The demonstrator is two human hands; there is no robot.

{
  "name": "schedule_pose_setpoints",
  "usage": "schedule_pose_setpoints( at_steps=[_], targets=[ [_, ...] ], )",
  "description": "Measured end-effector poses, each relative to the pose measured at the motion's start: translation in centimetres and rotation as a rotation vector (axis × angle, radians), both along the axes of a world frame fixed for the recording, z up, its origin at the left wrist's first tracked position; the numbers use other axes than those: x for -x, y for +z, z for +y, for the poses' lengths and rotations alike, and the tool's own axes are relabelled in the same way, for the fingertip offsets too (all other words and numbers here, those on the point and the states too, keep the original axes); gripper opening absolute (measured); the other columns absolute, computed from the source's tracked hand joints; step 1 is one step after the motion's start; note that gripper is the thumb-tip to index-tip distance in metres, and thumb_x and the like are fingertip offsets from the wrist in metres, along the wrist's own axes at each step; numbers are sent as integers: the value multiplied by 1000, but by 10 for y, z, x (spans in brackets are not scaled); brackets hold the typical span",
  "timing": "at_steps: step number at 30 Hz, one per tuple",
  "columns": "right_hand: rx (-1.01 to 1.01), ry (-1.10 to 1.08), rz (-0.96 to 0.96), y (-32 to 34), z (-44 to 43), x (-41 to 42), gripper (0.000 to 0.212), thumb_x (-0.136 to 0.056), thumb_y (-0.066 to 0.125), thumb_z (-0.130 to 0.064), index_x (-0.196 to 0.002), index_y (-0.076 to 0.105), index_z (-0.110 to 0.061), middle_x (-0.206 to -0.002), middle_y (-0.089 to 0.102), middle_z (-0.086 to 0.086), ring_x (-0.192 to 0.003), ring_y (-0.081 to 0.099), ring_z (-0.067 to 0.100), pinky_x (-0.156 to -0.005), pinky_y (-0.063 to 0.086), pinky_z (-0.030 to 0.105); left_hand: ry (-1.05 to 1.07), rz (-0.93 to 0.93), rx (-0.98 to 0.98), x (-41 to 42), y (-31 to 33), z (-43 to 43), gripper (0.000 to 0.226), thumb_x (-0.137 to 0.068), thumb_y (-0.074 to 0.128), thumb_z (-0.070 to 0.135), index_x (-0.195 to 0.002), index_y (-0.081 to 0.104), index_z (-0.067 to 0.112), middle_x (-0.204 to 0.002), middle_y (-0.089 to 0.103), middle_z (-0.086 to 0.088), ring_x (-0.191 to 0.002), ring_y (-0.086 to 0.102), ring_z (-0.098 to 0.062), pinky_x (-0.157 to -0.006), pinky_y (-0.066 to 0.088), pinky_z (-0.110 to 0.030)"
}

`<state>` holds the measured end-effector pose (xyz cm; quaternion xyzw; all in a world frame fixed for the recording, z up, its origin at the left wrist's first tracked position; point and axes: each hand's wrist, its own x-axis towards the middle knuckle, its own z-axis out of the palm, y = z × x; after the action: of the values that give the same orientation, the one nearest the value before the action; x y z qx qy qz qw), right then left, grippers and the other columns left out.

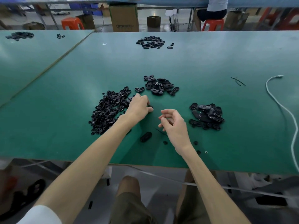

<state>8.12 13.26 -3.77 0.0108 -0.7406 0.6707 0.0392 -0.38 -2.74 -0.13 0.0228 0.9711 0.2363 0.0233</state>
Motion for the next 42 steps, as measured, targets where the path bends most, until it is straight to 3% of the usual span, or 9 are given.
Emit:
schedule_pose_setpoints(
  at_steps=[6, 8, 11, 17, 21, 26, 32, 38, 42],
  targets=[
    [21, -28, 4, -1, 2, 1, 16, -102, 61, -8, -115, 62, -18, -103, 69, 2, -73, 69, 6, -65, 54, 23, 6, -53, -298, -9, 3, -7, 27, -89, 80, 18, -105, 61, 9, -93, 64, 0, -84, 61, -16, -65, 44, -20],
    [28, -37, 7, -1, 1, 1, 19, -102, 64, -12, -119, 60, -18, -103, 68, 0, -74, 70, 7, -65, 54, 22, 37, -86, -503, -15, 6, -5, 27, -88, 81, 14, -100, 59, 8, -91, 70, -7, -67, 67, -13, -56, 51, -19],
    [37, -59, 10, -1, 1, 1, 22, -102, 66, -19, -123, 59, -19, -103, 67, -2, -75, 69, 7, -64, 54, 21, 50, -235, -872, -26, 9, -3, 32, -88, 80, 5, -108, 56, -3, -95, 73, -23, -71, 75, -21, -62, 60, -27],
    [4, -84, 14, -1, 2, 2, 3, -102, 65, -18, -105, 65, -17, -95, 72, 0, -69, 65, 3, -60, 50, 19, -87, -310, -995, -43, 11, -6, 24, -89, 76, 0, -106, 59, -3, -96, 75, -25, -82, 76, -31, -73, 62, -31],
    [7, -57, 1, -2, 2, 1, 5, -102, 66, -17, -97, 66, -16, -69, 73, -1, -55, 59, 8, -58, 49, 20, -127, -266, -807, -43, 16, -19, 24, -94, 73, 7, -114, 64, -3, -103, 77, -19, -85, 78, -30, -70, 64, -35],
    [56, -74, 2, -3, 5, 1, 3, -103, 64, -12, -102, 67, -14, -70, 73, -5, -61, 62, 9, -63, 53, 23, -2, 112, -44, -28, 28, -61, 15, -96, 70, 14, -111, 70, 14, -100, 73, 0, -86, 71, -15, -84, 58, -35],
    [78, -84, 3, -1, 6, 1, 6, -102, 64, -8, -104, 68, -11, -73, 71, -1, -62, 63, 7, -61, 52, 22, -32, 18, 70, -28, 24, -73, 12, -96, 72, 16, -108, 71, 15, -96, 68, 1, -84, 65, -14, -79, 48, -29],
    [76, -85, 3, 0, 5, 0, 6, -101, 64, -8, -103, 69, -10, -77, 70, 2, -62, 63, 6, -60, 51, 21, -86, 115, 167, -29, 17, -52, 17, -97, 69, 14, -112, 75, 10, -109, 72, -5, -103, 66, -25, -98, 51, -42],
    [76, -81, 3, 0, 5, 0, 6, -101, 65, -8, -103, 69, -11, -77, 71, 0, -64, 64, 6, -60, 51, 21, -71, 165, 225, -29, 15, -48, 15, -98, 64, 10, -108, 74, 8, -113, 72, -9, -106, 66, -28, -98, 50, -42]
  ],
)
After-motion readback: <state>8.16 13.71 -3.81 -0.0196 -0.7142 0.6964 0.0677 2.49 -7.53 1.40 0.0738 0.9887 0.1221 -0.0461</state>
